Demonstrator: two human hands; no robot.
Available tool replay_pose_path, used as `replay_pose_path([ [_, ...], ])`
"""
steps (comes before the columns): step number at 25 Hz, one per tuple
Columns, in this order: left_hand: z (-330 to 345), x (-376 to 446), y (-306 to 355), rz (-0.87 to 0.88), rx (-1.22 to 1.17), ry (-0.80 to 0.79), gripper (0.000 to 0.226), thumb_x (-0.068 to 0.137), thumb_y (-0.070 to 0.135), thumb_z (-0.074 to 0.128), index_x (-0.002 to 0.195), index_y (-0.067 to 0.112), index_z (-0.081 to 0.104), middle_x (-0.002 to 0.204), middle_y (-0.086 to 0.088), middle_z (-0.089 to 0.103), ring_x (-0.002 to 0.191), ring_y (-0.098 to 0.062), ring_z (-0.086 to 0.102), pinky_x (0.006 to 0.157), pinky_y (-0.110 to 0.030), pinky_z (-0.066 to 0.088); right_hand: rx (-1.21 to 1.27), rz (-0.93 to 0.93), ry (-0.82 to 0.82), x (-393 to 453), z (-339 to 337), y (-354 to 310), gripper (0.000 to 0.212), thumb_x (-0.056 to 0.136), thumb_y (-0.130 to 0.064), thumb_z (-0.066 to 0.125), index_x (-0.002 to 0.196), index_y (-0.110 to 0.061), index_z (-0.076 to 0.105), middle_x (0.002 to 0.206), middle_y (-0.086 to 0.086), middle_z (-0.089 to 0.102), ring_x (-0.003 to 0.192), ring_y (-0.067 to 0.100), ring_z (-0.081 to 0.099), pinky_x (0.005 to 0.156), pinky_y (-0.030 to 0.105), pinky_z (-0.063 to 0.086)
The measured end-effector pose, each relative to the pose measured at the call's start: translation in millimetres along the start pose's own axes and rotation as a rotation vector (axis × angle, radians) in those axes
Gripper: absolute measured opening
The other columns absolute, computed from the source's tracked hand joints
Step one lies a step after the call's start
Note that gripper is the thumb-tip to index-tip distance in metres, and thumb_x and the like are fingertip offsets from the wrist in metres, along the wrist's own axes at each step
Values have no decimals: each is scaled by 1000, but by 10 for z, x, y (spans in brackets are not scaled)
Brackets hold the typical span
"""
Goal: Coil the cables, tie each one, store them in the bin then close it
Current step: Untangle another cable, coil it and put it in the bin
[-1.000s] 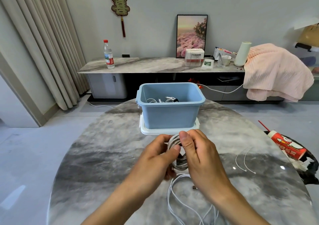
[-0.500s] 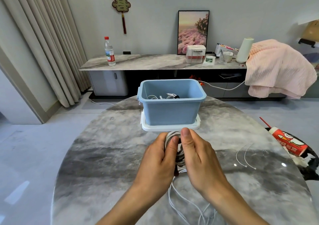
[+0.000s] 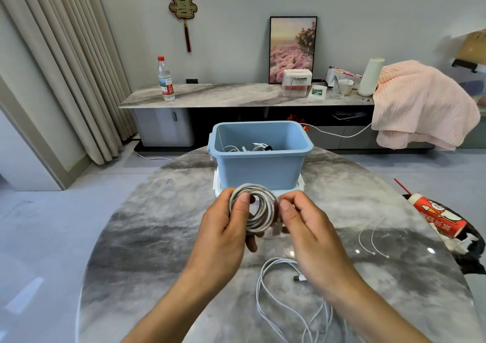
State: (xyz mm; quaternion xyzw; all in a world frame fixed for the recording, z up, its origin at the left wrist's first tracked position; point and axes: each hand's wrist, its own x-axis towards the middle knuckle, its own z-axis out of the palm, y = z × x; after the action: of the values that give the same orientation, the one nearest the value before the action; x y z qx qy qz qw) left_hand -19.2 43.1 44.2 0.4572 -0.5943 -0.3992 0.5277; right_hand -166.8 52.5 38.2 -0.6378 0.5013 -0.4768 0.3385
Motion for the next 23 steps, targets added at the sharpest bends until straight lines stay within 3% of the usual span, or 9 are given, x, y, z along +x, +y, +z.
replay_pose_path([
  [3,-2,-8,11,-37,-74,-47,30,105,18,37,94,1,59,65,-13,66,49,-20,55,46,-23,40,-369,-252,90,23,-9,76,19,103,-23,49,89,-20,61,77,-12,58,75,11,55,64,20,41],
  [6,17,-30,1,-51,-79,-75,31,105,19,36,93,2,58,66,-13,64,49,-19,55,47,-24,41,-121,-67,73,9,21,54,22,102,-19,52,85,-17,66,68,-5,65,63,12,59,61,31,49],
  [9,47,-63,-50,-10,84,-52,32,105,29,38,87,9,55,69,-9,63,53,-21,58,51,-29,46,183,207,-8,-29,61,-1,25,100,-14,53,84,-12,73,70,4,72,64,12,64,64,27,54],
  [11,52,-83,-84,23,204,-10,35,104,39,36,84,16,52,71,-4,61,58,-21,58,56,-39,49,263,273,-9,-18,66,-21,29,98,-11,51,82,-11,75,74,8,73,68,16,65,68,30,55],
  [13,58,-92,-117,63,294,14,35,102,45,33,83,20,49,72,0,58,65,-19,55,60,-44,47,317,296,15,2,63,-18,37,101,-17,46,80,-11,75,76,13,73,71,24,66,70,36,55],
  [15,51,-86,-135,103,367,24,29,102,41,34,85,22,49,77,5,55,74,-13,53,66,-33,43,319,300,11,13,74,2,48,104,-38,42,81,-11,75,77,16,73,73,30,67,70,40,56],
  [17,37,-67,-145,110,378,12,26,103,37,35,87,24,51,84,9,52,81,-8,52,70,-22,39,263,266,3,1,101,18,52,99,-49,45,85,-9,73,78,18,71,70,26,65,72,42,57],
  [21,9,-40,-94,-6,269,-103,28,103,37,37,88,19,51,74,10,57,67,-9,50,65,-31,43,254,207,54,-41,156,48,43,95,-46,47,86,-12,72,76,8,73,67,21,66,69,36,58],
  [23,-22,-19,-52,-29,199,-157,26,104,35,37,89,20,53,74,16,57,71,-4,51,68,-23,42,243,179,85,-41,171,57,43,93,-47,47,86,-12,71,76,8,73,70,26,68,68,35,57],
])
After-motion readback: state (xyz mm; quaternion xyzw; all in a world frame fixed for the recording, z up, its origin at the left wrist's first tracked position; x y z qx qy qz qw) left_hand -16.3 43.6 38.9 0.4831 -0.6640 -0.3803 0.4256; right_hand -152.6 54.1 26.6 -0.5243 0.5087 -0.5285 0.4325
